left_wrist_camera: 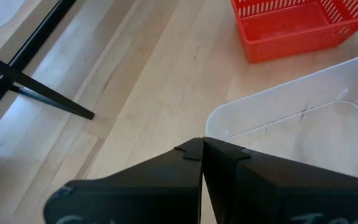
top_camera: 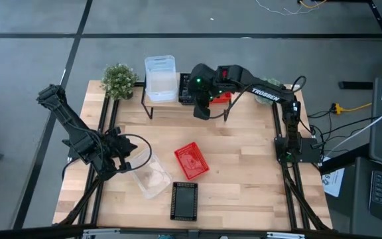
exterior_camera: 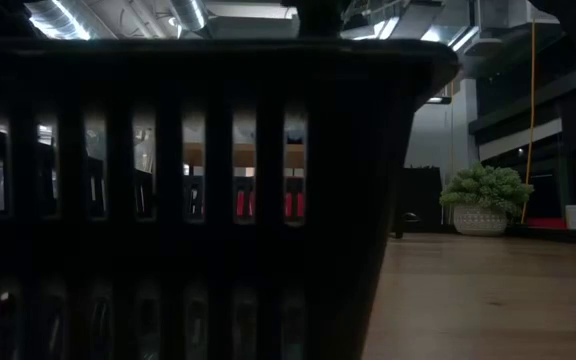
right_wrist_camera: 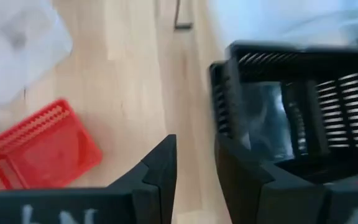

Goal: Stack baskets on shelf by color
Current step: Stack the top black bin on top of the black bin on the shelf

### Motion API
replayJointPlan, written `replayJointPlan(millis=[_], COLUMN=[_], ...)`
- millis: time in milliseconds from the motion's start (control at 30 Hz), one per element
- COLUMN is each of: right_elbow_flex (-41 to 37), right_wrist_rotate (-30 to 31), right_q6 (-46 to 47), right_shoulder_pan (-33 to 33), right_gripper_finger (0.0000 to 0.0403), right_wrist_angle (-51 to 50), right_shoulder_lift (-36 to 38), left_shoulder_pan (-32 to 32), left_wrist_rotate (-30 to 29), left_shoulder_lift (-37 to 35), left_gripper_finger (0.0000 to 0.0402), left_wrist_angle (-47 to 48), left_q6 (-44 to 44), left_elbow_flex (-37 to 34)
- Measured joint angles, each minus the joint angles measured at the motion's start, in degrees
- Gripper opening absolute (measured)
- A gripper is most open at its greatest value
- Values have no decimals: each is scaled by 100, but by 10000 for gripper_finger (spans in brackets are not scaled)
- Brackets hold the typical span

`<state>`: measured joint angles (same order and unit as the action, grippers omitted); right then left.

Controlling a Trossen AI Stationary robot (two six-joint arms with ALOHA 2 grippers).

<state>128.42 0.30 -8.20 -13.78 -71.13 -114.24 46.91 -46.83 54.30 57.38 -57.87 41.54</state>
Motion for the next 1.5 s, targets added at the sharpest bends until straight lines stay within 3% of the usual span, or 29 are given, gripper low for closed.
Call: replayJointPlan(millis=[467, 933, 1100, 1500], right_elbow_flex=[-481, -415, -373, -700], right_wrist_rotate=[-41, -49, -340, -188], right_q6=[-564, -627, -754, -724], right_shoulder_pan=[-62, -105, -121, -171], right_gripper_finger=[108, 108, 108, 108], right_wrist_angle=[811, 904, 750, 881], right_shoulder_lift=[-7, -60, -50, -94], left_shoulder_pan=[0, 0, 0, -2], left_wrist_rotate=[-2, -4, -4, -4], left_shoulder_lift=[0, 1, 0, 1], left_gripper_finger=[0, 0, 0, 0], left_wrist_angle=[-2, 0, 1, 0], left_q6=[0, -2, -2, -2], left_elbow_flex=[0, 0, 0, 0])
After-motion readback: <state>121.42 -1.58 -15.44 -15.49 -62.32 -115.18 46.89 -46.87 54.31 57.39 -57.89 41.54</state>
